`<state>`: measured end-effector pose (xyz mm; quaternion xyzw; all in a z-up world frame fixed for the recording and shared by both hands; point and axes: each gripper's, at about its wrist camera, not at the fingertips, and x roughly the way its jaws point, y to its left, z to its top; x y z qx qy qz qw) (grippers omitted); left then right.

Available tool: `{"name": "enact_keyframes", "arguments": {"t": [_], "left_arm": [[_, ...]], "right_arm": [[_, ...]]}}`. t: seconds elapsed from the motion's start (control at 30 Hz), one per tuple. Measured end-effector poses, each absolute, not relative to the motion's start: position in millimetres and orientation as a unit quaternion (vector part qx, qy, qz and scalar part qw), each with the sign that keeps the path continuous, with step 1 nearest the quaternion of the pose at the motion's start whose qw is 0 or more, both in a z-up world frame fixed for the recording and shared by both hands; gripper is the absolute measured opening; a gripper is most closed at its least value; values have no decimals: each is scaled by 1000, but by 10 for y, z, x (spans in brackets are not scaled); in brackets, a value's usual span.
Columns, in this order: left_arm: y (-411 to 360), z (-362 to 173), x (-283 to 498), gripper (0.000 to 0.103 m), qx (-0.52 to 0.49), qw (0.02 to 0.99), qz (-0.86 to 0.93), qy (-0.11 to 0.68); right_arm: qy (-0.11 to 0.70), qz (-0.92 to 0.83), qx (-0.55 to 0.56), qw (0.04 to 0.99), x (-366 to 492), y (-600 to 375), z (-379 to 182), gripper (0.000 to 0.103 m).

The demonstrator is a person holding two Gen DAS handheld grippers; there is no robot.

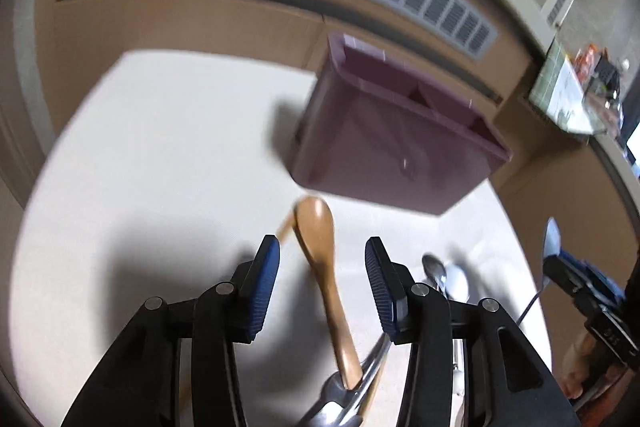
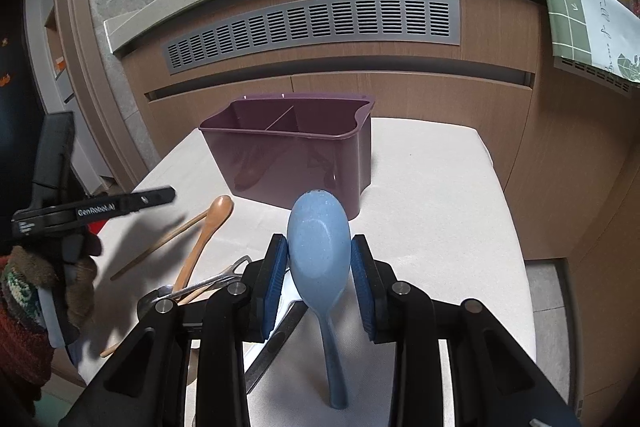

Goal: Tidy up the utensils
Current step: 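Lift the wooden spoon into the holder with the left tool while the right tool carries the blue spoon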

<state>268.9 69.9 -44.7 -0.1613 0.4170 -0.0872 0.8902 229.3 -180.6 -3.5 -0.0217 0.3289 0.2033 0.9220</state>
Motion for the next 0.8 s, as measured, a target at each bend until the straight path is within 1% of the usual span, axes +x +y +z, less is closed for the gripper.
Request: {"name": "enact_keyframes", "arguments": {"t": [0.13,0.27,0.3,0.33,0.37,0.4,0.47,0.63,0.8], "left_arm": [[418,-577,2933,46,-110,884,-48,451],[234,-656,3097,45,-59,885,-1,462],[199,-658,3119,43,-48,886,7,462],[177,-654,3128,38,-42,886,13,462],[171,-644,3122,30,-40,888,15,458],[183,-627,3096,30,-42,890,17,453],[225,-544,2993,30,-57,901,7,431],[371,-181,2468,30,-100,931,-46,347],[412,115,2154,30,-89,954,-54,282]], "right_arm": [[336,206,-21,919,2304,-1768,-81,28],[332,204,-26,921,2285,-1765,-65,28],[330,204,-26,921,2284,-1773,-63,28],[329,202,-26,922,2284,-1778,-63,28],[327,200,-26,923,2286,-1785,-63,28],[326,197,-27,924,2287,-1794,-64,28],[323,195,-25,926,2285,-1816,-58,28],[320,195,-14,927,2294,-1858,-29,28],[308,194,-1,931,2309,-1824,31,28]]}}
